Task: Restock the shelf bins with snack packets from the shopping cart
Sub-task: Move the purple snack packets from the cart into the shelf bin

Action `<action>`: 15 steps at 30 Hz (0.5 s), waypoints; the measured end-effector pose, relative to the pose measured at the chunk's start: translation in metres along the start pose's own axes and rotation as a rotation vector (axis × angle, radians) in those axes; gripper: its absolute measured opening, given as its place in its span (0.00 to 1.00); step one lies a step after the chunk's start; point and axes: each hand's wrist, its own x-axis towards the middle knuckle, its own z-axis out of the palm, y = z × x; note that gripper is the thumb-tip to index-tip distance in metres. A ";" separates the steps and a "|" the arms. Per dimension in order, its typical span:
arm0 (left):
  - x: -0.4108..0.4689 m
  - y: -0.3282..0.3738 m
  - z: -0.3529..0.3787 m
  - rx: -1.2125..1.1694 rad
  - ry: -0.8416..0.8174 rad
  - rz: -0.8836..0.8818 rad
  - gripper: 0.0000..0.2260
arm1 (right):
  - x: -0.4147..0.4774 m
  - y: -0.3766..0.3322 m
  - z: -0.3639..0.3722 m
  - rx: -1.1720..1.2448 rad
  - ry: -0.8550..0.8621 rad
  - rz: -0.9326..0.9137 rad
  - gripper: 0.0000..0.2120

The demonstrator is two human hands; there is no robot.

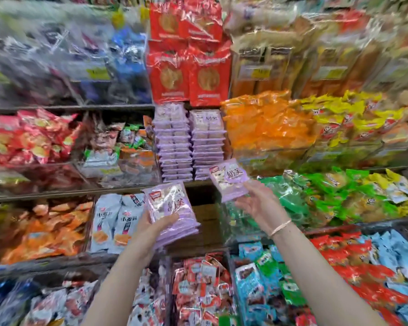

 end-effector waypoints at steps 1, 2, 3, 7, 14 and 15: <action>0.008 0.008 0.002 -0.003 0.005 0.021 0.36 | 0.012 -0.010 0.009 -0.002 -0.002 -0.028 0.04; 0.016 0.015 0.003 -0.019 -0.011 0.043 0.31 | 0.025 -0.020 0.016 -0.026 -0.002 -0.055 0.08; 0.022 0.022 0.004 -0.042 -0.028 0.060 0.27 | 0.035 -0.029 0.024 -0.057 -0.006 -0.081 0.12; 0.038 0.045 0.007 -0.082 -0.053 0.114 0.23 | 0.075 -0.061 0.064 -0.091 -0.012 -0.177 0.18; 0.062 0.074 0.006 -0.046 -0.059 0.123 0.33 | 0.138 -0.088 0.119 -0.269 0.064 -0.321 0.18; 0.064 0.076 0.006 -0.036 -0.065 0.122 0.34 | 0.145 -0.086 0.121 -0.331 0.088 -0.321 0.13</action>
